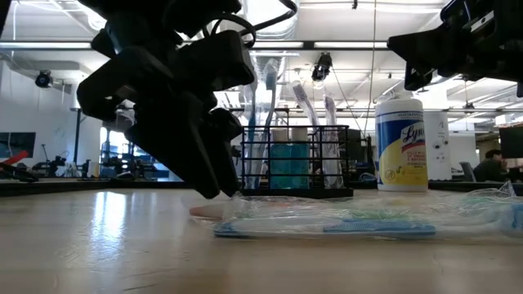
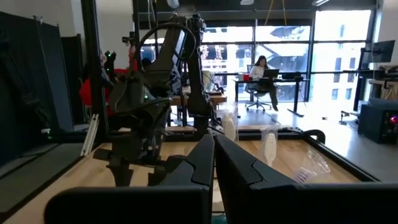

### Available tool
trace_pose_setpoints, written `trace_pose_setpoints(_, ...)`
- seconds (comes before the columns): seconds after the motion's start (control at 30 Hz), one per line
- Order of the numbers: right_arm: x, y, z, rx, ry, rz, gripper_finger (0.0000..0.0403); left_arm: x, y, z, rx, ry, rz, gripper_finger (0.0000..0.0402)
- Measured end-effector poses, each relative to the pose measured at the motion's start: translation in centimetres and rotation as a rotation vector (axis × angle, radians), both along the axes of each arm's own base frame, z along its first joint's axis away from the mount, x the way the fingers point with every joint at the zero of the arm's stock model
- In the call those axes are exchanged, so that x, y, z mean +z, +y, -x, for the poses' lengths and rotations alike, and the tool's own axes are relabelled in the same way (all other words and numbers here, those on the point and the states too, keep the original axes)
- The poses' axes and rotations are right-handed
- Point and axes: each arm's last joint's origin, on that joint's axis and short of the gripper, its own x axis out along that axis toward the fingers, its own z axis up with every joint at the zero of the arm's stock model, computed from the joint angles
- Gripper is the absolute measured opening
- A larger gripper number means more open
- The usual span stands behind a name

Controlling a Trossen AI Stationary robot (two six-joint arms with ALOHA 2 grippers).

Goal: Pick & Place toothbrushing station
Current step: Put the orange toothbrush into the wire organizer

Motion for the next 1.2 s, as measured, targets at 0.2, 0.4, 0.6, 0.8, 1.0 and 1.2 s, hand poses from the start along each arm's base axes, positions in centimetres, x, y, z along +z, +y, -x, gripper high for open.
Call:
trace_pose_setpoints(0.2,0.0,0.0,0.0,0.003,0.001,-0.016,0.0013,0.1,-0.1,-0.1,0.013,-0.003,0.019,0.0222)
trace_pose_setpoints(0.4,0.0,0.0,0.0,0.005,0.001,-0.027,0.0013,-0.6,-0.4,-0.1,-0.001,0.029,0.052,0.0222)
trace_pose_setpoints(0.6,0.0,0.0,0.0,0.005,0.001,-0.027,0.0013,-1.3,-0.4,-0.2,0.003,0.037,0.022,0.0214)
trace_pose_setpoints(0.8,0.0,0.0,0.0,0.005,0.001,-0.027,0.0013,-1.6,-0.4,-0.3,-0.014,0.033,-0.01,0.0136)
trace_pose_setpoints(1.0,0.0,0.0,0.0,0.005,0.001,-0.027,0.0013,-1.2,-0.4,-0.2,-0.039,0.02,-0.021,0.0021)
trace_pose_setpoints(1.2,0.0,0.0,0.0,0.004,0.002,-0.026,0.0013,-0.4,-0.3,0.0,-0.048,0.026,-0.037,0.0032)
